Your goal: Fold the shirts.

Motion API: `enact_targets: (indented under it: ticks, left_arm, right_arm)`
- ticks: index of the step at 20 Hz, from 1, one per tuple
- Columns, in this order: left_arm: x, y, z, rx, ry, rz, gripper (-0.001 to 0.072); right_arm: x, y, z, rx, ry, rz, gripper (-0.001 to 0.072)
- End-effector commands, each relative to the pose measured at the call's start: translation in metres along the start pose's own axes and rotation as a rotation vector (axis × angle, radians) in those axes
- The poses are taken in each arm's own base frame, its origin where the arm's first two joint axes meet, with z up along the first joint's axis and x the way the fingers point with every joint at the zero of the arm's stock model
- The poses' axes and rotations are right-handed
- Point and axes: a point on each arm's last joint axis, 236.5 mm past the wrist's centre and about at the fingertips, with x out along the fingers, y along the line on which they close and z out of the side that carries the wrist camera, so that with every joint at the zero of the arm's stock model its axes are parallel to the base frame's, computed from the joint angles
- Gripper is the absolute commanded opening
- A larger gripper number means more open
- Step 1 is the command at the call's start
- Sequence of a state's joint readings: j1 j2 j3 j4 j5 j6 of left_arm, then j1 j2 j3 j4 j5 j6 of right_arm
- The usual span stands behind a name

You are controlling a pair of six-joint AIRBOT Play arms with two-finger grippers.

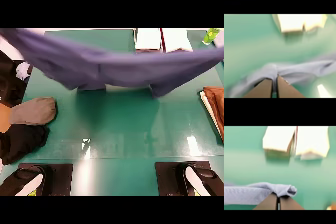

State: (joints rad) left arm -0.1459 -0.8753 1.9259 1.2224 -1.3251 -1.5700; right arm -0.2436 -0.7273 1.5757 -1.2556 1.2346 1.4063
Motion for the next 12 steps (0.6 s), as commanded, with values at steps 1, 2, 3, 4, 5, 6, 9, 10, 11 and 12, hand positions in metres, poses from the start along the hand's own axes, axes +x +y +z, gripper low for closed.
enact_targets:
  ticks: [1, 2, 3, 4, 5, 6, 9, 10, 11, 12]
  left_arm:
    - [-0.106, -0.042, 0.083, 0.115, -0.334, -0.016, 0.0031]
    - [-0.118, -0.046, 0.090, 0.124, -0.372, -0.020, 0.0031]
    - [-0.127, -0.050, 0.096, 0.132, -0.403, -0.022, 0.0030]
    - [-0.130, -0.051, 0.100, 0.132, -0.425, -0.024, 0.0030]
    - [-0.130, -0.050, 0.104, 0.131, -0.439, -0.024, 0.0030]
    - [-0.125, -0.048, 0.106, 0.125, -0.443, -0.024, 0.0030]
    - [-0.074, -0.025, 0.089, 0.079, -0.348, 0.000, 0.0030]
    - [-0.044, -0.009, 0.070, 0.056, -0.268, 0.025, 0.0030]
    - [-0.013, 0.009, 0.047, 0.035, -0.179, 0.056, 0.0031]
    - [0.021, 0.029, 0.018, 0.014, -0.075, 0.090, 0.0031]
  right_arm:
    - [-0.080, 0.016, 0.075, -0.080, -0.251, -0.031, 0.0019]
    - [-0.093, 0.014, 0.084, -0.096, -0.285, -0.060, 0.0018]
    - [-0.102, 0.011, 0.090, -0.107, -0.304, -0.084, 0.0018]
    - [-0.109, 0.008, 0.094, -0.118, -0.305, -0.106, 0.0018]
    - [-0.111, 0.004, 0.095, -0.124, -0.286, -0.125, 0.0018]
    - [-0.109, 0.003, 0.093, -0.125, -0.257, -0.128, 0.0018]
    - [-0.076, -0.005, 0.082, -0.103, -0.140, -0.109, 0.0018]
    - [-0.053, -0.008, 0.073, -0.092, -0.087, -0.093, 0.0018]
    - [-0.028, -0.010, 0.058, -0.080, -0.019, -0.071, 0.0018]
    - [0.004, -0.011, 0.037, -0.068, 0.070, -0.041, 0.0018]
